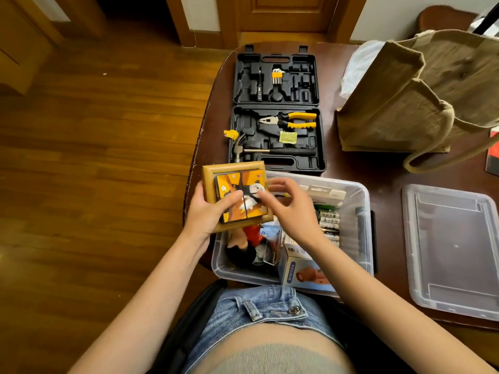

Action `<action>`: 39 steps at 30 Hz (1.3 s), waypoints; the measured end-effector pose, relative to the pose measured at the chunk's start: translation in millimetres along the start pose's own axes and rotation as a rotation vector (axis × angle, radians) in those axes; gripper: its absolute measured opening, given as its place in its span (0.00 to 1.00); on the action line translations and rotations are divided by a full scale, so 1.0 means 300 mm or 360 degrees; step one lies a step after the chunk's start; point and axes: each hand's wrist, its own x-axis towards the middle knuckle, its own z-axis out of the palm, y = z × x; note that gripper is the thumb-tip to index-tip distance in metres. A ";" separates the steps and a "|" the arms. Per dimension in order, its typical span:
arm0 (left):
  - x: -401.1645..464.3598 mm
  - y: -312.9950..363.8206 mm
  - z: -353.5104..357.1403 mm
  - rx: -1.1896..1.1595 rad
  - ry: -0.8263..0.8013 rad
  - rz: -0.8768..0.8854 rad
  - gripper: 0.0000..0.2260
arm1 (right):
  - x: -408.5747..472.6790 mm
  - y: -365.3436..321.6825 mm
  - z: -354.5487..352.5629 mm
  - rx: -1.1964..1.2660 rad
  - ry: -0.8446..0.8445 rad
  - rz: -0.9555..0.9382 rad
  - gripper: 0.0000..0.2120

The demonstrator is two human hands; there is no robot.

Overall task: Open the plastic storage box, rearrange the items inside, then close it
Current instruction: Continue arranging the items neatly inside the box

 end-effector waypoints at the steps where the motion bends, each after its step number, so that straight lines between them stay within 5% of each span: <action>1: 0.005 0.007 -0.011 -0.0073 0.0048 0.0011 0.27 | 0.010 -0.005 -0.006 0.0105 0.0016 0.0062 0.14; 3: 0.015 0.021 -0.033 -0.0217 0.0140 0.0039 0.23 | 0.041 0.014 -0.017 -0.0096 -0.0102 0.0170 0.12; 6: 0.024 0.039 -0.054 -0.0317 0.0244 0.0072 0.19 | 0.072 0.043 0.015 -0.1178 -0.0741 0.0100 0.22; 9: 0.027 0.050 -0.041 -0.0357 0.0267 0.0100 0.20 | 0.105 0.036 0.103 -0.1452 -0.1016 0.0184 0.36; 11: 0.024 0.051 -0.032 -0.0391 0.0281 0.0113 0.21 | 0.125 0.048 0.169 -0.1600 -0.1111 0.0246 0.31; 19: 0.002 0.018 -0.054 -0.0411 0.0354 0.0119 0.26 | 0.201 0.035 0.122 -0.1528 -0.0910 0.0160 0.11; 29: -0.008 -0.018 -0.079 -0.0375 0.0399 0.0061 0.29 | 0.210 0.050 -0.034 -0.1124 -0.0282 0.0250 0.12; 33: -0.013 -0.028 -0.082 -0.0368 0.0384 0.0076 0.28 | 0.178 0.034 -0.046 -0.0454 -0.0601 0.0443 0.17; 39: -0.022 -0.053 -0.071 -0.0298 0.0274 0.0069 0.28 | 0.085 0.032 -0.230 -0.0936 -0.0889 0.0319 0.29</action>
